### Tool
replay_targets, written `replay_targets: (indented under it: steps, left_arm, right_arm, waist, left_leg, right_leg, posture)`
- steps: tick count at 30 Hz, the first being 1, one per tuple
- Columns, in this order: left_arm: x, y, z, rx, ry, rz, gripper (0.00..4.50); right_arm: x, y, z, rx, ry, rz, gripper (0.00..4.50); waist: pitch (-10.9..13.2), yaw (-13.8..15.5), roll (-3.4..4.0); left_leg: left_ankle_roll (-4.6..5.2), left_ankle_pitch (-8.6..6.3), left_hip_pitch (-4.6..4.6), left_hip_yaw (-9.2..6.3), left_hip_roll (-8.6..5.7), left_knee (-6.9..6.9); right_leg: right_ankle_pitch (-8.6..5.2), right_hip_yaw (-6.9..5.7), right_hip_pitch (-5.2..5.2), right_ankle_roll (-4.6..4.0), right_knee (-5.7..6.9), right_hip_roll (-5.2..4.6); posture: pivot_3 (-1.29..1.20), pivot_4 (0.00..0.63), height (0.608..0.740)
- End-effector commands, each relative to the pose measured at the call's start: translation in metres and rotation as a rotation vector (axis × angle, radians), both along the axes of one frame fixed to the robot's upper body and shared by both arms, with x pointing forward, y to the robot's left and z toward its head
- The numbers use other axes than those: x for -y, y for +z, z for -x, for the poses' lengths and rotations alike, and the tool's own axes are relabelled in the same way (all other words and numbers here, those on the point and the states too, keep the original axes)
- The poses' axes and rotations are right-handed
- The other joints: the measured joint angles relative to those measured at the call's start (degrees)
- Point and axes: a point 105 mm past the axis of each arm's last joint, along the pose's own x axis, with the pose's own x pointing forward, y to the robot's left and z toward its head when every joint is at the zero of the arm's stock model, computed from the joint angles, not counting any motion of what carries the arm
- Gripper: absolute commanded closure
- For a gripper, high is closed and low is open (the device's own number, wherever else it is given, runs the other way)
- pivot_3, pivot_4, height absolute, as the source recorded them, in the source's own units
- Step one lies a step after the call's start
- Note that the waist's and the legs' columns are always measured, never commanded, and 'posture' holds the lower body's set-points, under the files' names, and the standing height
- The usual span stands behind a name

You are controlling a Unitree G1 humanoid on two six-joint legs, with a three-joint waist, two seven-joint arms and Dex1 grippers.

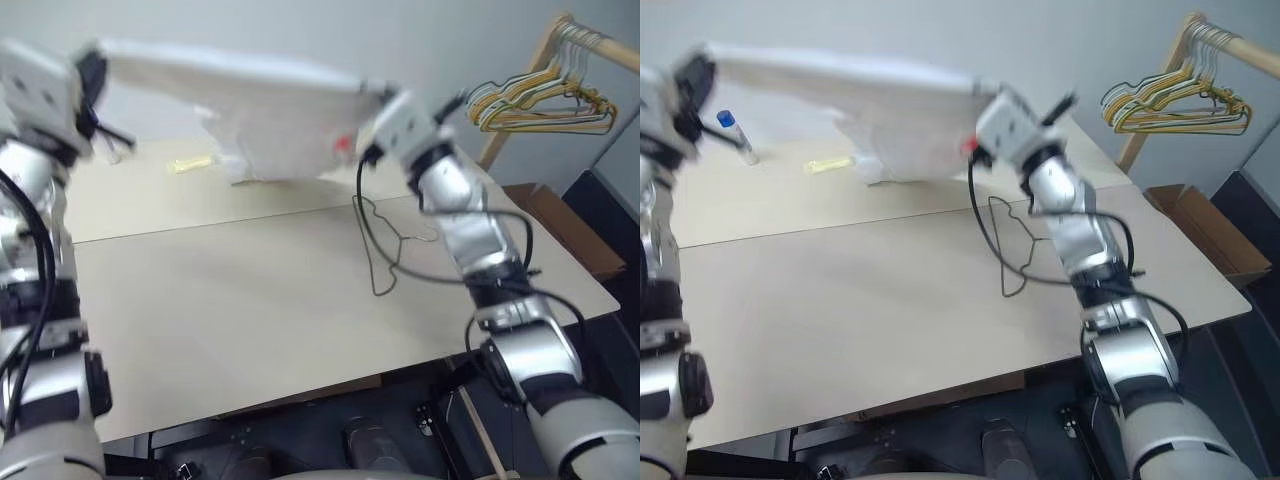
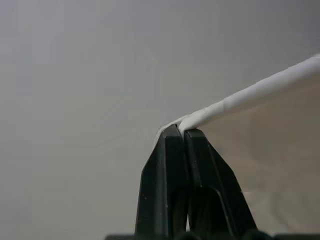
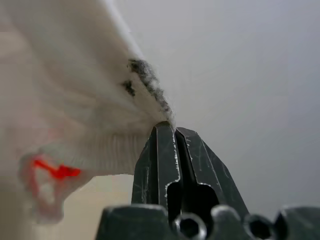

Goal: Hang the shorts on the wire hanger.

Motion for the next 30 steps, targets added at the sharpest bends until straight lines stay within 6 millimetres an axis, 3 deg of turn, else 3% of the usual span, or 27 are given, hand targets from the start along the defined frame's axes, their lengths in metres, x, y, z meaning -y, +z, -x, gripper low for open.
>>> replay_targets:
  steps: [1, 3, 4, 7, 10, 15, 19, 22, 27, 28, 30]
  left_arm:
    - [0.009, -0.025, 0.031, -0.141, -0.137, -0.178, 4.50]
    - [0.009, -0.068, 0.052, -0.342, -0.199, -0.280, 4.50]
    - [0.008, -0.078, 0.060, -0.399, -0.219, -0.303, 4.50]
    - [-0.005, -0.119, 0.087, -0.612, -0.231, -0.485, 4.50]
    - [-0.016, -0.141, 0.113, -0.790, -0.259, -0.580, 4.50]
    - [-0.013, -0.156, 0.153, -1.021, -0.364, -0.619, 4.50]
    - [-0.008, -0.163, 0.172, -1.132, -0.406, -0.623, 4.50]
    - [-0.009, -0.165, 0.178, -1.186, -0.404, -0.645, 4.50]
    - [-0.011, -0.166, 0.168, -1.140, -0.361, -0.698, 4.50]
    - [-0.009, -0.166, 0.165, -1.131, -0.358, -0.683, 4.50]
    - [-0.003, -0.165, 0.166, -1.133, -0.397, -0.654, 4.04]
  right_arm:
    - [-0.022, -0.029, 0.031, -0.074, 0.208, 0.265, 4.48]
    - [-0.022, -0.071, 0.059, -0.204, 0.347, 0.449, 4.48]
    - [-0.021, -0.080, 0.067, -0.246, 0.381, 0.482, 4.48]
    - [-0.019, -0.098, 0.093, -0.360, 0.483, 0.537, 4.48]
    - [-0.015, -0.105, 0.111, -0.456, 0.551, 0.568, 4.48]
    - [-0.009, -0.110, 0.124, -0.543, 0.591, 0.612, 4.48]
    - [-0.003, -0.116, 0.130, -0.596, 0.606, 0.659, 4.48]
    - [-0.001, -0.116, 0.135, -0.620, 0.621, 0.673, 4.48]
    - [0.006, -0.118, 0.142, -0.654, 0.623, 0.719, 4.48]
    - [0.008, -0.119, 0.143, -0.652, 0.627, 0.734, 4.24]
    - [0.009, -0.120, 0.145, -0.652, 0.632, 0.737, 3.75]
  waist:
    - [0.04, 0.01, 0.03]
    - [0.12, 0.20, 0.15]
    - [0.16, 0.49, 0.17]
    - [0.25, 1.72, 0.16]
    - [0.27, 2.82, 0.18]
    - [0.25, 5.03, 0.15]
    - [0.26, 6.70, 0.17]
    - [0.27, 7.55, 0.17]
    - [0.26, 8.73, 0.16]
    - [0.26, 8.81, 0.15]
    - [0.25, 9.00, 0.15]
  left_leg:
    - [0.10, 0.08, 0.11, -0.02, -0.01, 0.01]
    - [0.17, 0.11, 0.75, -0.02, 0.05, -0.14]
    - [0.19, 0.09, 1.08, -0.01, 0.08, -0.22]
    - [0.19, 0.05, 1.88, 0.04, 0.45, -0.21]
    - [0.18, 0.03, 1.99, 0.12, 0.67, -0.26]
    - [0.21, -0.05, 1.88, 0.23, 0.73, -0.27]
    - [0.21, -0.07, 1.78, 0.50, 0.71, -0.27]
    - [0.21, -0.07, 1.78, 0.77, 0.73, -0.26]
    - [0.21, -0.07, 1.81, 0.83, 0.76, -0.25]
    - [0.21, -0.07, 1.80, 0.84, 0.76, -0.25]
    - [0.21, -0.07, 1.79, 0.85, 0.76, -0.25]
  right_leg:
    - [0.07, 0.00, 0.08, -0.03, 0.02, 0.00]
    - [0.05, 0.01, 0.63, -0.09, -0.12, 0.05]
    - [-0.04, 0.00, 0.95, -0.12, -0.14, 0.07]
    - [-0.23, -0.08, 1.78, -0.08, -0.25, 0.39]
    - [-0.29, -0.07, 1.82, -0.06, -0.43, 0.60]
    - [-0.09, -0.11, 1.74, -0.40, -0.57, 0.59]
    - [-0.10, -0.12, 1.67, -0.40, -0.63, 0.57]
    - [-0.13, -0.19, 1.67, -0.44, -0.62, 0.60]
    - [-0.19, -0.20, 1.67, -0.51, -0.61, 0.66]
    - [-0.19, -0.21, 1.67, -0.51, -0.61, 0.67]
    - [-0.19, -0.21, 1.67, -0.51, -0.62, 0.66]
  posture:
    - [-0.05, 0.000, 0.740]
    - [-0.04, 0.000, 0.740]
    - [-0.04, 0.000, 0.740]
    - [-0.03, 0.000, 0.740]
    - [-0.03, 0.000, 0.740]
    - [-0.02, 0.000, 0.740]
    - [-0.02, 0.000, 0.740]
    - [-0.02, 0.000, 0.740]
    - [-0.02, 0.000, 0.740]
    - [-0.03, 0.000, 0.740]
    - [-0.03, 0.000, 0.740]
